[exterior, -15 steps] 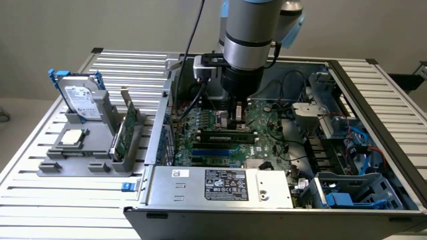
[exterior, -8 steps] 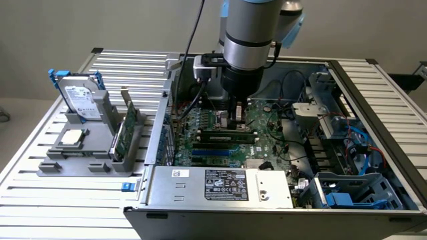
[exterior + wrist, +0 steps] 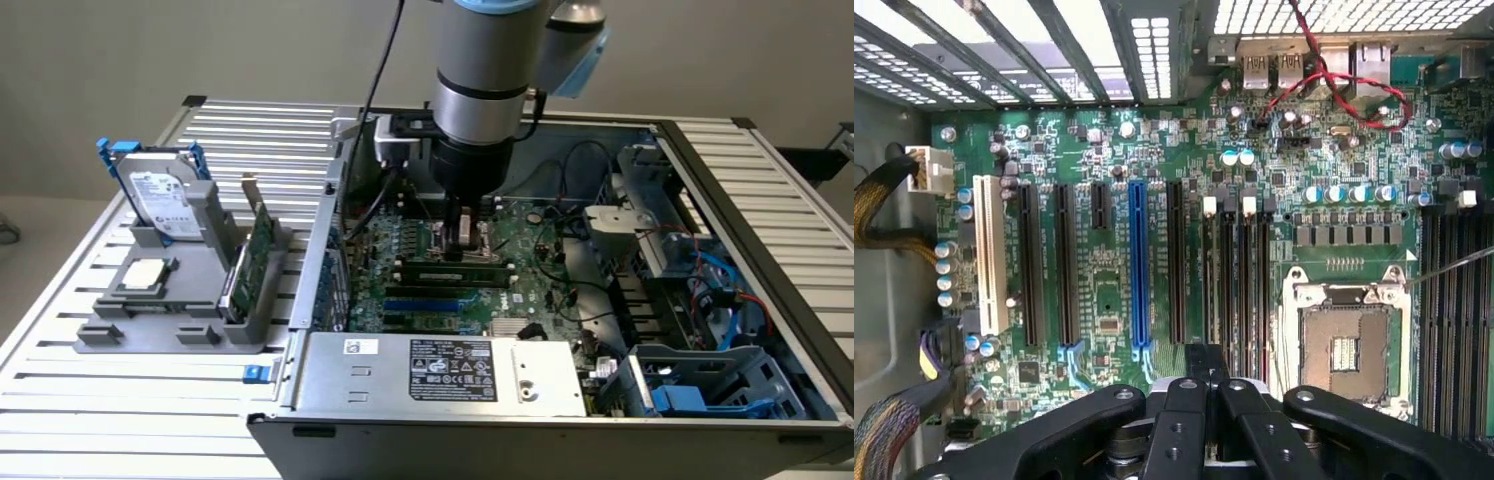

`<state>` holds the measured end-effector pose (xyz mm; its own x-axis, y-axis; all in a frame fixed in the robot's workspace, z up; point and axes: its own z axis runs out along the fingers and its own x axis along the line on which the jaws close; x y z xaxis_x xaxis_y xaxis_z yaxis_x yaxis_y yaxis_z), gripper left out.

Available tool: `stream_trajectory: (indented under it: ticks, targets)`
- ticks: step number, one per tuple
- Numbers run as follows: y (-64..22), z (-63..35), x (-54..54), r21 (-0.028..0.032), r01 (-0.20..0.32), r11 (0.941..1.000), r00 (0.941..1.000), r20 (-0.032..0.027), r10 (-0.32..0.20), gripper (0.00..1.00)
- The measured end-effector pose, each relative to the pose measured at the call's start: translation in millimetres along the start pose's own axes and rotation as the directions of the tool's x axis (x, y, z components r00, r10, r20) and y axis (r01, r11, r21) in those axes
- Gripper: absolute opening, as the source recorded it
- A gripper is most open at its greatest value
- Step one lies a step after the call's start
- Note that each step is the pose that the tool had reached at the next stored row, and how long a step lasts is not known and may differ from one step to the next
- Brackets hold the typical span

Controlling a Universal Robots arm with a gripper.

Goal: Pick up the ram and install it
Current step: 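Press down the ram until it locks into place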

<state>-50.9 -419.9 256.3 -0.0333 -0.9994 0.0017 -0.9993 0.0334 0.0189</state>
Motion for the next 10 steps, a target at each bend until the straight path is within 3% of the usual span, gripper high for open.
stream_trajectory:
  ticks: [6, 10]
  targets:
    - [3.2, 6.8, -4.1, -0.0004, 0.0, 1.0, 0.9999, 0.0145, 0.0, 0.11]
    - [3.2, 10.3, -4.2, -0.0005, 0.0, 1.0, 0.9999, 0.0148, 0.0, 0.11]
